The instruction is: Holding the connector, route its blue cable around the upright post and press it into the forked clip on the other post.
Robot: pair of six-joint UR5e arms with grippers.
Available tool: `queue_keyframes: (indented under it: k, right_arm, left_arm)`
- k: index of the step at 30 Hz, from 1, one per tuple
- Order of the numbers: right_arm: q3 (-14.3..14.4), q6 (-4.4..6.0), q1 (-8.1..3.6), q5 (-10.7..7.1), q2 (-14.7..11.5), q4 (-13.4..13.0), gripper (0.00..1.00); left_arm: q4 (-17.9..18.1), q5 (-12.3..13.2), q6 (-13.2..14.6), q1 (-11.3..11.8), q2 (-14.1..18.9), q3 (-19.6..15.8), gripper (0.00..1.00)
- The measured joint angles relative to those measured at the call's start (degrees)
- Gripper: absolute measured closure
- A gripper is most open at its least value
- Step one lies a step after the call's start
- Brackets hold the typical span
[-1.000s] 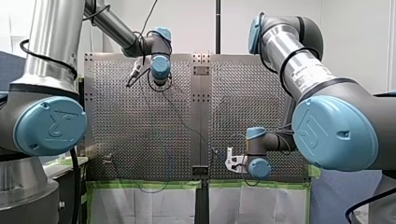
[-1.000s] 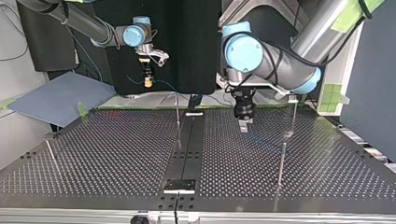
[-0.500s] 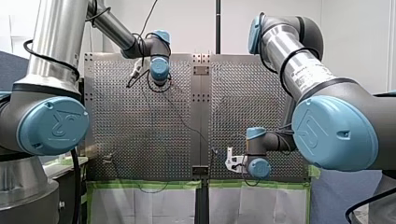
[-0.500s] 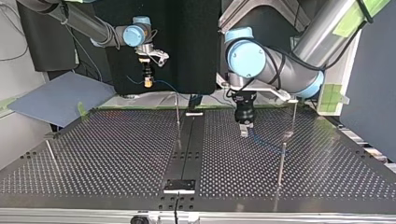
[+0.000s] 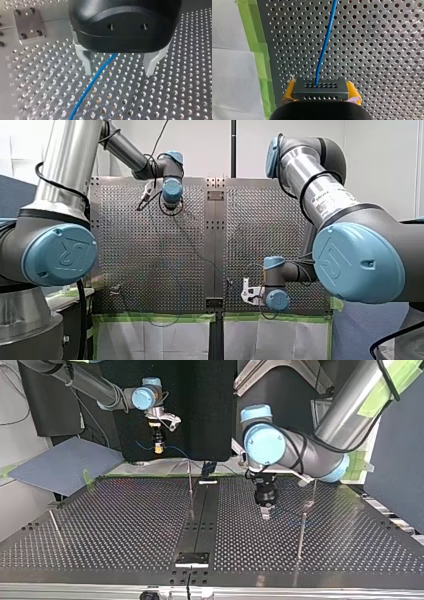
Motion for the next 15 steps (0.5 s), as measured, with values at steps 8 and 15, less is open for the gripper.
queue_keyframes:
  k: [8,15]
  right_arm:
    - [0.00,0.03,-0.02,-0.63,-0.01,-0.39,0.98]
    - [-0.01,0.17,-0.03,-0.86,0.00,-0.46,0.98]
  left_arm:
    - [-3.75,-0.08,-0.55,1.94,-0.15,3.95,0.00]
    - [-6.74,0.32,-0.54,2.35,-0.22,7.33,0.00]
